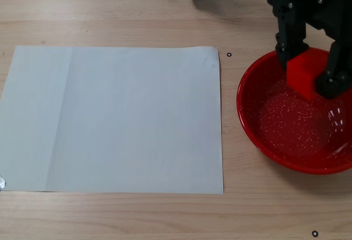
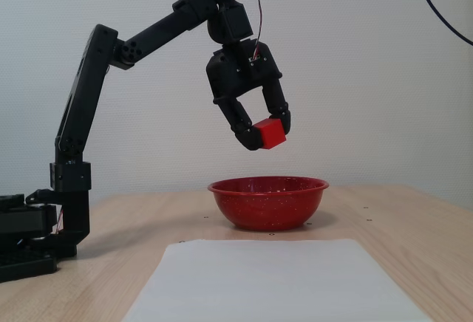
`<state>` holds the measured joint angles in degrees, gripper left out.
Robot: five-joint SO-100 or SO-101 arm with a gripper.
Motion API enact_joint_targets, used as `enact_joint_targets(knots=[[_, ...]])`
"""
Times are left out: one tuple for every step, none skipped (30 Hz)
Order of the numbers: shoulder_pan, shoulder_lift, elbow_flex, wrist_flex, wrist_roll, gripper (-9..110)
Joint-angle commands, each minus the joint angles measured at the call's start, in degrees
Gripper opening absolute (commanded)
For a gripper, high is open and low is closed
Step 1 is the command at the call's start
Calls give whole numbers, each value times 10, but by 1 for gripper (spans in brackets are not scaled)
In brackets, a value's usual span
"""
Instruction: Grasp the red cube and put it in the red bowl.
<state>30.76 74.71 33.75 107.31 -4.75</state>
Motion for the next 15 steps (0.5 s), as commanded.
enact_joint_targets(knots=[[0, 51, -62, 18, -5, 26], [-2, 50, -63, 18, -6, 25], [-3, 49, -63, 18, -5, 25], [-4, 49, -63, 18, -4, 25], [-4, 49, -63, 18, -4, 25], [-4, 49, -63, 18, -4, 24], [-6, 49, -64, 18, -5, 24], [-6, 49, -66, 18, -5, 23], [-6, 49, -67, 18, -5, 22], [-6, 51, -68, 18, -4, 21], [-6, 52, -69, 18, -4, 20], [-6, 54, -69, 18, -3, 18], [-7, 55, -69, 18, -2, 17], [-8, 56, -70, 18, -2, 15], [-10, 57, -70, 18, 1, 13]])
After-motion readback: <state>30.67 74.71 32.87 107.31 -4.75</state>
